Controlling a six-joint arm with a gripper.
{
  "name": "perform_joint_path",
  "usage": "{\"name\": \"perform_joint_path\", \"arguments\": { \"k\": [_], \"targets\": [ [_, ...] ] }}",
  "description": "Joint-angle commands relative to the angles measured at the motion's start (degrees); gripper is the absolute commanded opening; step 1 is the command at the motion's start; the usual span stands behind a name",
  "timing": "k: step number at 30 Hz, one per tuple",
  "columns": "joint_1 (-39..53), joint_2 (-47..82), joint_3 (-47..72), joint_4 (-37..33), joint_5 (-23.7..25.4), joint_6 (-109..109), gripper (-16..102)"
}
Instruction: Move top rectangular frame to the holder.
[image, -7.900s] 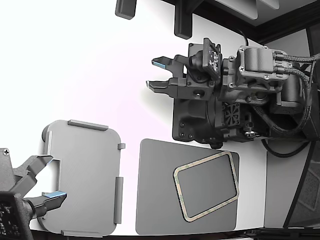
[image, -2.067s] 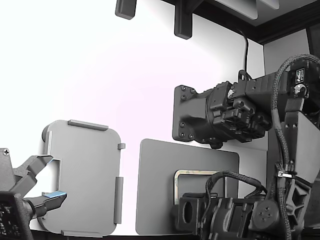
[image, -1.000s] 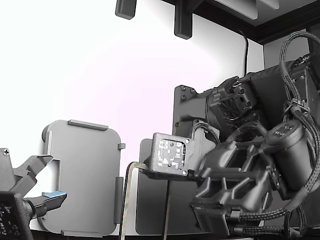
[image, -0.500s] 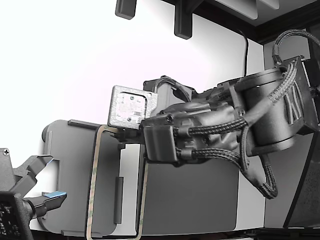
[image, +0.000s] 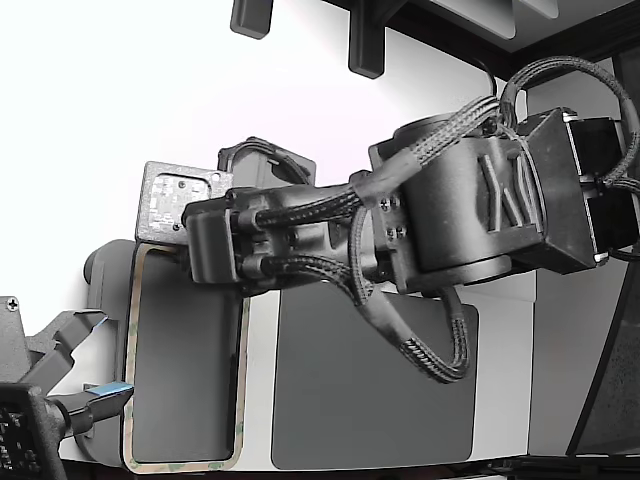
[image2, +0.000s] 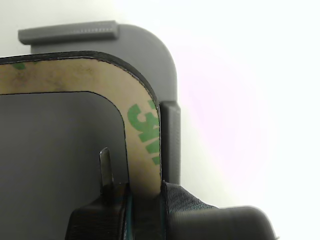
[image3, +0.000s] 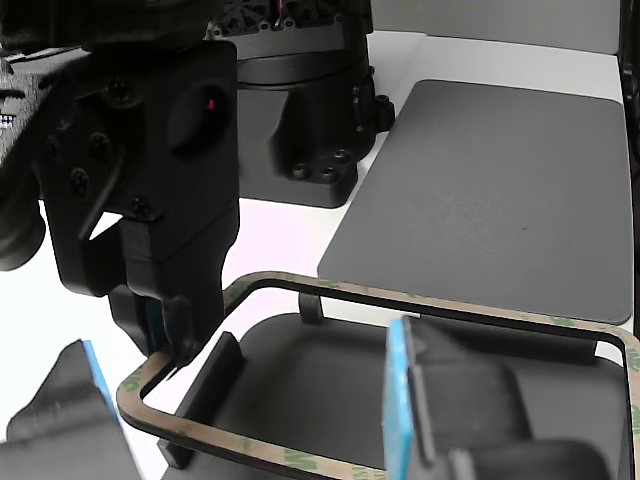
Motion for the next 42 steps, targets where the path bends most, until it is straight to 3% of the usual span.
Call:
{"name": "perform_joint_path", "arguments": {
  "k": [1,42],
  "targets": [
    [-1.0,0.7,-1.7,-1.0,-0.2,-1.0,-11],
    [-2.5,1.7,7.2,-7.6,-3.3,0.2,-11]
  ]
}}
